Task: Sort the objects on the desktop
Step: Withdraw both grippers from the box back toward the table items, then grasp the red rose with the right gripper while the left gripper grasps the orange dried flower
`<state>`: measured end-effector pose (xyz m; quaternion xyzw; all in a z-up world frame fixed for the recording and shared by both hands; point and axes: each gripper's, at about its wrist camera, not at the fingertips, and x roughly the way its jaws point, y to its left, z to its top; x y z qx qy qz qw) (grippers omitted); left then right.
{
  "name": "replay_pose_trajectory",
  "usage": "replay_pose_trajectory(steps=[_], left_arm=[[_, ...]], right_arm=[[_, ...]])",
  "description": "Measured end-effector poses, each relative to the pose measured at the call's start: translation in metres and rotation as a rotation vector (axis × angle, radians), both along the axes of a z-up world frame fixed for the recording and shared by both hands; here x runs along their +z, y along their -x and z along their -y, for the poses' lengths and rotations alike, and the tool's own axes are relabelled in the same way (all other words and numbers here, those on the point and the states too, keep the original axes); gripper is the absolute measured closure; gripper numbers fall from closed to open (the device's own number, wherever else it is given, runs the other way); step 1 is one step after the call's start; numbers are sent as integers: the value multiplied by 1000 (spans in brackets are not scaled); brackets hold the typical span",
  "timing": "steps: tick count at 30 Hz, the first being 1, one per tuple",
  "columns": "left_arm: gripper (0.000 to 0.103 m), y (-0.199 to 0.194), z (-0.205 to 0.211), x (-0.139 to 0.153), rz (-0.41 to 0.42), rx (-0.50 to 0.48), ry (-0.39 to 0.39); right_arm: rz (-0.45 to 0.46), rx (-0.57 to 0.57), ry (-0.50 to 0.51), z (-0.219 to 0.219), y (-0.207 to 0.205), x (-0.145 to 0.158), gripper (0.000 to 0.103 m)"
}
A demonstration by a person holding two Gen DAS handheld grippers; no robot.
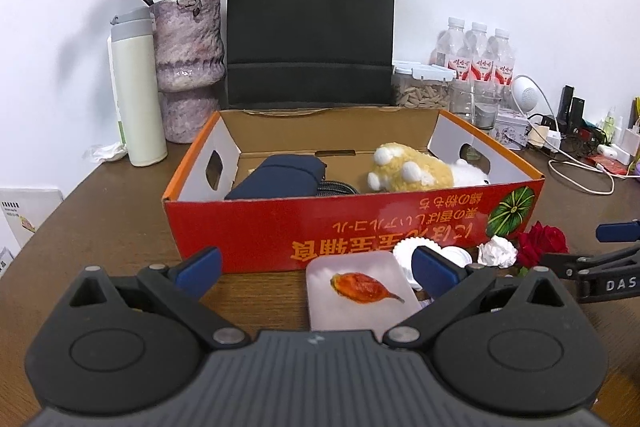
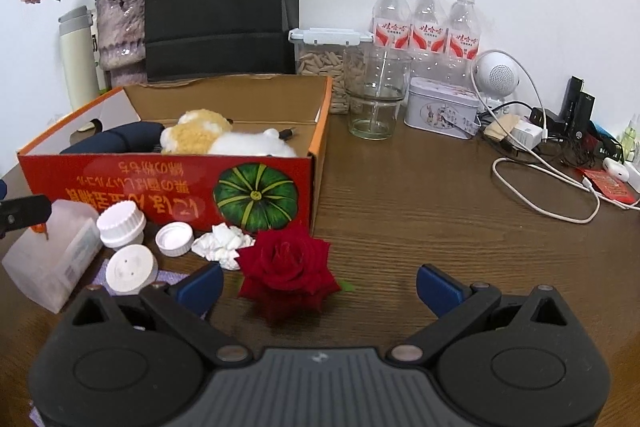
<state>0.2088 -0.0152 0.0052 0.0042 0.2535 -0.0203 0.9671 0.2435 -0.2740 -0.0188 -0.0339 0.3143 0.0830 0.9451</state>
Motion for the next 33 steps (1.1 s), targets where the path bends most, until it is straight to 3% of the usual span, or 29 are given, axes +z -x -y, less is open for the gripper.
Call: replay_pose_trajectory(steps=[9,16,20,26,30,33], left_arm=[[3,4,-3,-5,3,-6,12],[19,0,-6,-11,-29,-32,29],[21,0,-7,-11,-30,-38,40],[27,-1,-8,-11,-28,-46,48],[35,-1,-7,-10,-25,-60,51],[40,0,-7,-10,-23,-73,52]], right_arm=[[23,9,2,-3,-1,-7,0],[40,0,19,-4,-7,-11,0],[10,15,-7,-3,-16,-14,3],[-9,39,-5,-5,-18,-15,22],[-8,57,-3,-7,-16,-15,42],[-10,66,-6,-8,-15,-15,46]])
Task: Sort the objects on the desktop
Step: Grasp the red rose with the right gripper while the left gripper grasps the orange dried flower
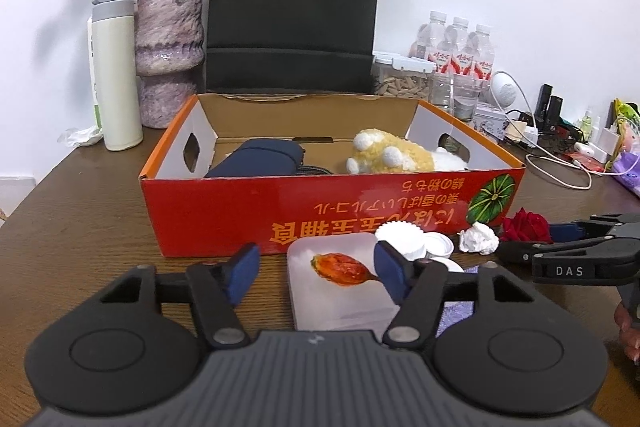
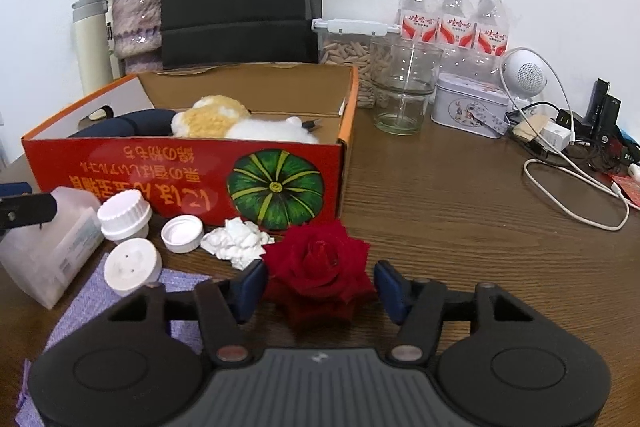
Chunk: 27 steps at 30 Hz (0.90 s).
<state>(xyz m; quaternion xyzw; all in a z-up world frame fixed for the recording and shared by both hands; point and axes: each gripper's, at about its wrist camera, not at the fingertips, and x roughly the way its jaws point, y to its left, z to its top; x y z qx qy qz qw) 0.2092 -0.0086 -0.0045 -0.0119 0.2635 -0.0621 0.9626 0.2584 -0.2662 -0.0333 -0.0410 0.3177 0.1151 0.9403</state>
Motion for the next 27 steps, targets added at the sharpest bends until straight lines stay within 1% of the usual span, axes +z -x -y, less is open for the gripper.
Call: replay_pose_trajectory(steps=[2,6,8,10,11,16,20,24,27], left_arm=[[42,1,1,0,3,-1,-3],[56,2,3,1,9,-13,-9],[61,3,4,1,12,-22,-14],[69,4,6,1,15,-30,-19],[71,4,7,1,17,-32,-24],[74,9,11,2,27,-29,-43],[77,14,10,2,41,-22,-37],[78,17,8,3,50,-17,-30],[81,22,8,4,62,-13,-25]], right_arm=[[2,7,0,-1,1,0,49],[7,18,3,-2,3,1,53],[9,21,3,-3,4,1,54],[12,23,5,-3,5,1,54],[14,23,7,-3,6,1,54],[21,16,4,-2,7,3,54],[34,14,3,-2,10,4,55],[53,29,14,-6,15,6,59],[68,40,23,-9,19,8,60]])
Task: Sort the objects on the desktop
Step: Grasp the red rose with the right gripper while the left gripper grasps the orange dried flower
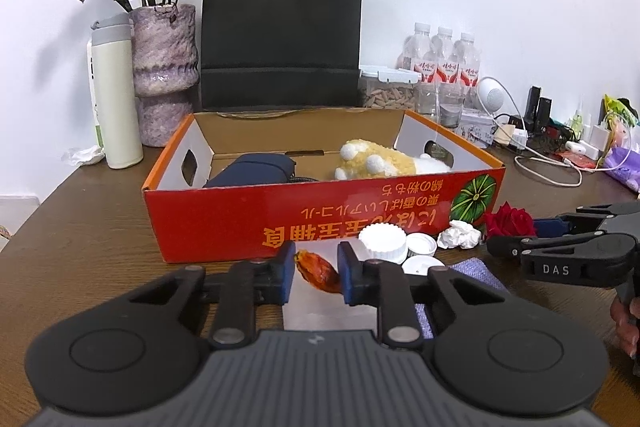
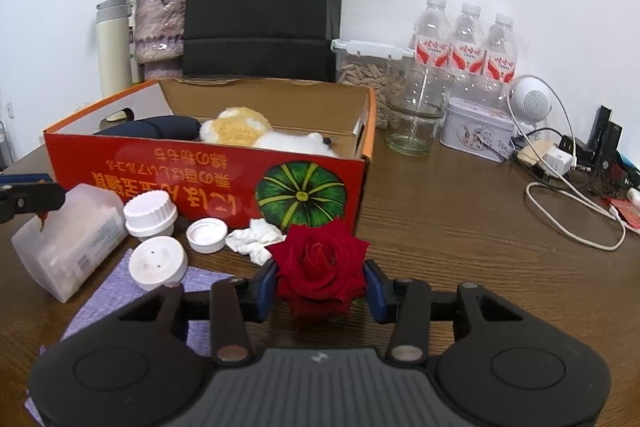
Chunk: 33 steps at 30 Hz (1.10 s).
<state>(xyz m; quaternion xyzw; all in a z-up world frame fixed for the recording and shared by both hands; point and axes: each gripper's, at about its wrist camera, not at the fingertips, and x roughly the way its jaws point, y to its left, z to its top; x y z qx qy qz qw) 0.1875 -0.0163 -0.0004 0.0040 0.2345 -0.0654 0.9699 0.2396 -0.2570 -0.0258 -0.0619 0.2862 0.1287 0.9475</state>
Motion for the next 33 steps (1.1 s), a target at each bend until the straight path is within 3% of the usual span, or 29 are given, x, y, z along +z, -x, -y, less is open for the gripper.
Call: replay_pose_trajectory(steps=[7,14,20,22,27,29,30,33], left_arm=[[91,6,-1,2,12,-1,7],[91,8,-1,1,1,-10,20],[85,10,-3,-2,-27,-2,34],[78,12,-4,-1,-25,-3,33],[74,16,1,-3,-28,-9,-15],[77,17,2,-3,-29,-14,-20],[88,17,3,-3,-26,-15,-26],[89,20,4,-3,-21,-26,-22]], right_arm=[[19,-10,-16,2,9,5,63],[36,-16,-33,6,17,9,64],[39,-19,-42,6,23,11,64],[40,-17,-42,6,25,11,64],[42,-13,-42,6,28,12,64],[46,-11,-42,5,29,13,64],[48,-10,-43,5,30,14,64],[57,-9,-47,6,32,16,64]])
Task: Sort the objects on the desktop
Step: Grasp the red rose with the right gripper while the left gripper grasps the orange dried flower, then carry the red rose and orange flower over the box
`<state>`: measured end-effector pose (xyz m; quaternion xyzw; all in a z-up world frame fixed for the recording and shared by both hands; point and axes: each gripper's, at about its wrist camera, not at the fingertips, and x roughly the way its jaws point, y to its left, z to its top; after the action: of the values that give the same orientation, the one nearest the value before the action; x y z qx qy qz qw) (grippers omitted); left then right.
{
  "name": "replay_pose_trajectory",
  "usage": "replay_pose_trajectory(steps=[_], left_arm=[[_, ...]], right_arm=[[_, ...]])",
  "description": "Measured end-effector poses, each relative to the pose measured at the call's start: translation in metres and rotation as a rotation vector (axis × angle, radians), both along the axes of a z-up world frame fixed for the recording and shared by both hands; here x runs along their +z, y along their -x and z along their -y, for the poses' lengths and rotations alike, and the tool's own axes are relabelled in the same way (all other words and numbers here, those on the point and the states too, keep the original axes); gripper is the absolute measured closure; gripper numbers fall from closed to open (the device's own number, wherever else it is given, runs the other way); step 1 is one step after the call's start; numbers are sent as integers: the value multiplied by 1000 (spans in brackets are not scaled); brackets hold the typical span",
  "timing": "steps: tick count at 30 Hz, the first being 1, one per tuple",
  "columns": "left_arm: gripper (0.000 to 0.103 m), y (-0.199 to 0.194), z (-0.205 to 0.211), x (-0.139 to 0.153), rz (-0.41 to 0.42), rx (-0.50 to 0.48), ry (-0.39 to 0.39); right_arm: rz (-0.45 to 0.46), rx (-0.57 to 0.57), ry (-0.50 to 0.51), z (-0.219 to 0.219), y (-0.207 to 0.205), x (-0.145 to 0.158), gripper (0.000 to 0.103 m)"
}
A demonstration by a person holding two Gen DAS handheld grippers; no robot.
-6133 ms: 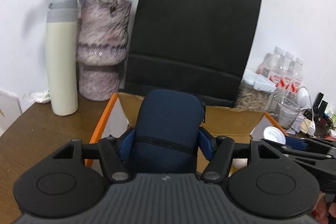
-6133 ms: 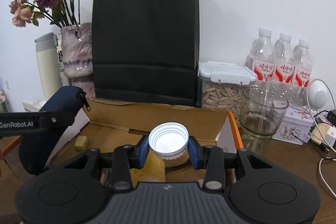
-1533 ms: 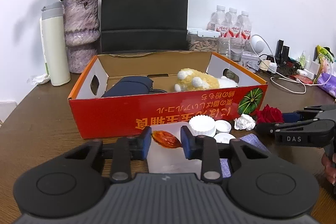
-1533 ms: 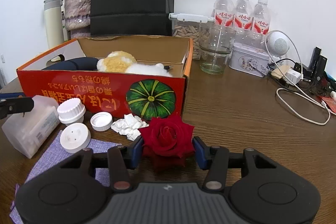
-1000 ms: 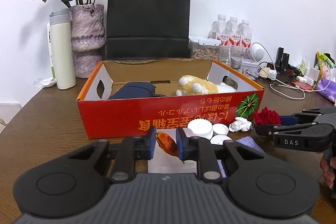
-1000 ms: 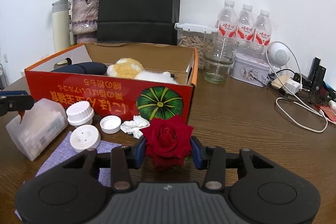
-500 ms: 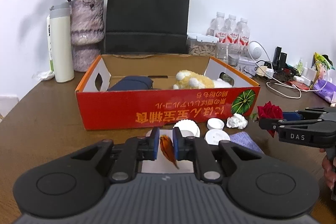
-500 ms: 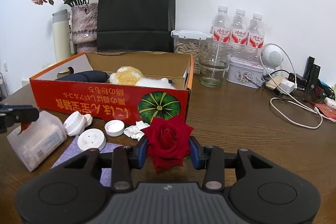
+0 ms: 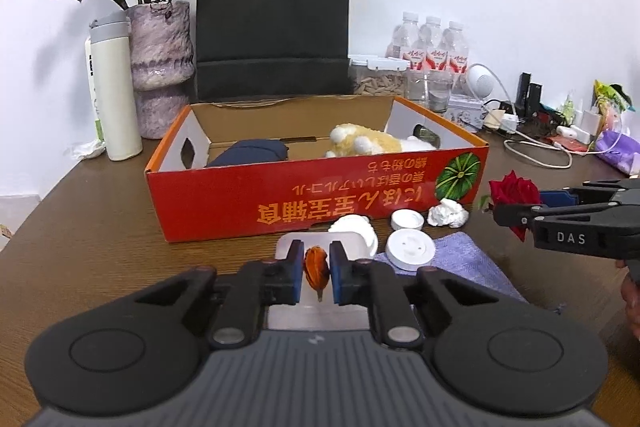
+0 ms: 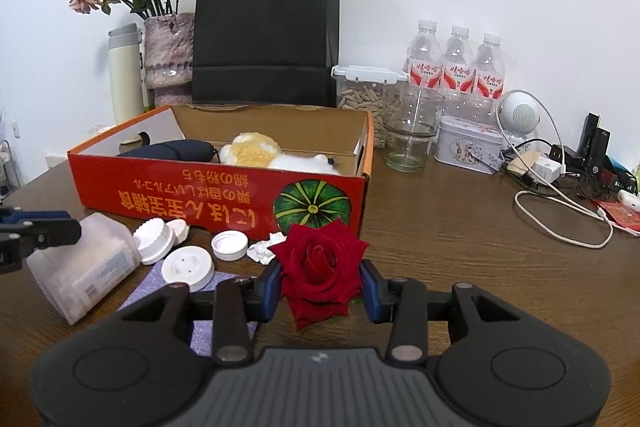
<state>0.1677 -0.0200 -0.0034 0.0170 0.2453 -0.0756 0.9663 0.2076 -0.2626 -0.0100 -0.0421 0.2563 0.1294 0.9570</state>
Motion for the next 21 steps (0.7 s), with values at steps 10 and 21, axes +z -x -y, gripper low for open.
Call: replay_pose_trajectory(steps=[10,21], left_arm=[[89,-1,0,23,78,-4,21],[89,-50,-2,62,204,40,85]], right_arm=[[72,30,-30,-4,8,23,64],[149,55,-105,-29,-32,52,64]])
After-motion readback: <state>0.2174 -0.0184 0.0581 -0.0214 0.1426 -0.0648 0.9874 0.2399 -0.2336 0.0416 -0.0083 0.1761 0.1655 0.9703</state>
